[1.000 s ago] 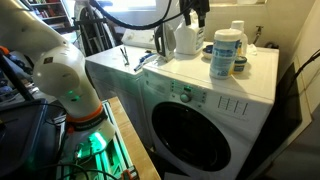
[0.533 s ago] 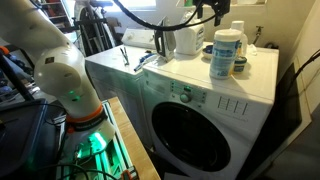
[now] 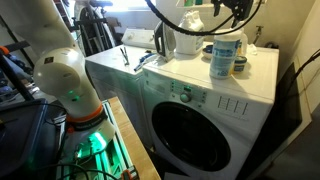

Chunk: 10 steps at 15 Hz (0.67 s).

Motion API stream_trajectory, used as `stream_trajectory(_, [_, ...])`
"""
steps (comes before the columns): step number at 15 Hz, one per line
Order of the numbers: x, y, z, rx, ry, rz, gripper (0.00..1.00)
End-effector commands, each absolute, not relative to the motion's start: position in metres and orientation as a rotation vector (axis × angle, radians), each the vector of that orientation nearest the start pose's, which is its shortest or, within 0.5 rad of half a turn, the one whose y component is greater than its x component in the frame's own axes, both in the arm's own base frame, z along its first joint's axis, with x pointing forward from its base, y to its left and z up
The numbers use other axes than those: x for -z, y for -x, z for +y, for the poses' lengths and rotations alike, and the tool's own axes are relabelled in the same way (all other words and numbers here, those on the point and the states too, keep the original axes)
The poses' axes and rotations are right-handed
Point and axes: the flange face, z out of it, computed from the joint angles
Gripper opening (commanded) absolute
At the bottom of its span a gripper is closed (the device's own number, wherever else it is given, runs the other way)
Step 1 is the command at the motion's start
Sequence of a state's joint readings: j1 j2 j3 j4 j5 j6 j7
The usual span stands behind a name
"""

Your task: Open the lid on the white and blue container at the front of the washing machine

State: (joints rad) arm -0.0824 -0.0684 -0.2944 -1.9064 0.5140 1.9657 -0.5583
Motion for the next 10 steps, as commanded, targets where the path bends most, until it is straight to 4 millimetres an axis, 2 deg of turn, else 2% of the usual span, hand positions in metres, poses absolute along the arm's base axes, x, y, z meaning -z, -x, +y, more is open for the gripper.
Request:
stream_trajectory(1, [-0.533, -0.556, -0.196, 0.454, 2.643, 0.001, 1.00])
stream_trajectory(5, [-0.523, -0.578, -0.206, 0.474, 2.623, 0.017, 1.00])
stream_trajectory(10, [-0.516, -0.593, -0.208, 0.444, 2.571, 0.007, 1.00])
